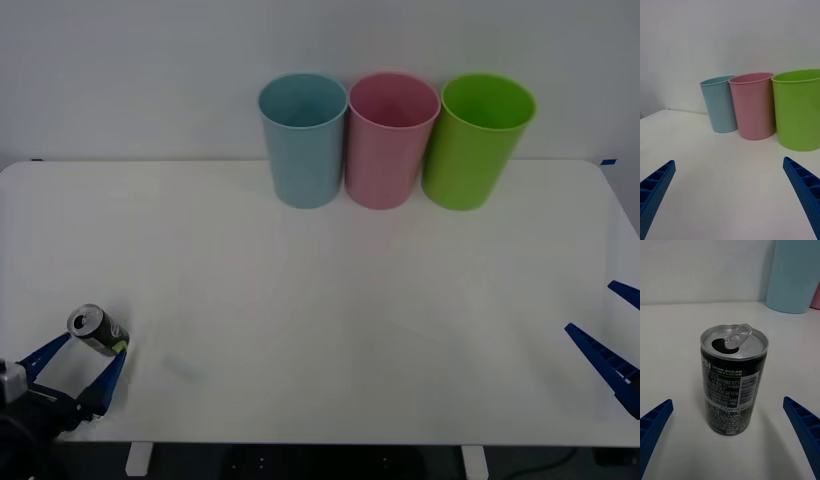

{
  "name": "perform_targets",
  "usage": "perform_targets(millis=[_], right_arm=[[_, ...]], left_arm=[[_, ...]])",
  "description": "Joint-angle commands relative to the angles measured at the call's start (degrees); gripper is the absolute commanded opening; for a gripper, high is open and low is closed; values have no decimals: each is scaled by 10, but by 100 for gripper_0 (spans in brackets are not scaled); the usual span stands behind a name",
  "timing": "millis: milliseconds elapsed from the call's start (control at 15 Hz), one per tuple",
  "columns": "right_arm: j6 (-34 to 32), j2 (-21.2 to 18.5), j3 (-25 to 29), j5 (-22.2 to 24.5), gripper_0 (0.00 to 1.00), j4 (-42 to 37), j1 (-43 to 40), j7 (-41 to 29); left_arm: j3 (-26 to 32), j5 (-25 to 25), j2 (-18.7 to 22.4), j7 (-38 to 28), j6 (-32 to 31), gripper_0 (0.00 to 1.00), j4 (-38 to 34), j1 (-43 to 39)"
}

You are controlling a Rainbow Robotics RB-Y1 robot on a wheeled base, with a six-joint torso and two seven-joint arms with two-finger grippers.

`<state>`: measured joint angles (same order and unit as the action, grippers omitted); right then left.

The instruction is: Grasp the object on the table and drop it into the matching bin: aluminum can to the light blue bin, PET bottle to the pink bin.

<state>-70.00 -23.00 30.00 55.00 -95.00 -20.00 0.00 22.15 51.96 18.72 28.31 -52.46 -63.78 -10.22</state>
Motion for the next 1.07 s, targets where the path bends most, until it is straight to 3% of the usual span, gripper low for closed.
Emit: perform_targets(millis=[67,1000,1067], right_arm=[[0,0,0,0,100,0,0,0],[0,0,0,0,100,0,0,0],[0,0,0,0,100,0,0,0]], left_arm=[[-6,0,0,3,4,100,12,20],[-33,-8,-1,4,33,100,16,47],[-33,-10,-4,4,35,73,16,48]])
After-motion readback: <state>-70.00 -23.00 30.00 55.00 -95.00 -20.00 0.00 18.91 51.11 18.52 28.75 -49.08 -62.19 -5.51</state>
